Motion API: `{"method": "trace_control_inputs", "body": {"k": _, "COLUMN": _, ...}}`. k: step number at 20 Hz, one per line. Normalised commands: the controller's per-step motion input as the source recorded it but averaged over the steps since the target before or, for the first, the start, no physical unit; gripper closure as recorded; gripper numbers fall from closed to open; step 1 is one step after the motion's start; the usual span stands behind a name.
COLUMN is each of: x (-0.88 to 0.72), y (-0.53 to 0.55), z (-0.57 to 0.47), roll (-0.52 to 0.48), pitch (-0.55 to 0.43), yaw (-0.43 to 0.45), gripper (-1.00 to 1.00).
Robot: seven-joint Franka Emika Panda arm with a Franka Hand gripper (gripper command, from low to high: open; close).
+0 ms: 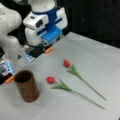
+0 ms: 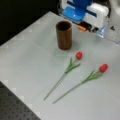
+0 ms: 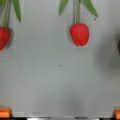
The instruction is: Flower insertion into a vase
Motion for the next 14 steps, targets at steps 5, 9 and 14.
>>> {"method": "trace_control_inputs", "body": {"k": 5, "x": 0.01, "y": -0.03, "z": -0.01, "roll": 0.071, "pitch": -0.024, "yaw": 0.226, "gripper": -1.00}}
{"method": "trace_control_inputs", "body": {"k": 9, "x": 0.03, "y": -0.07, "z": -0.05, "roll": 0.097, "pitch": -0.040, "yaw": 0.135, "gripper": -1.00}}
{"method": "trace_control_inputs", "body": {"k": 14, "x": 0.07, "y": -0.06, "z": -0.10, "roll": 0.079, "pitch": -0.042, "yaw": 0.038, "gripper": -1.00}}
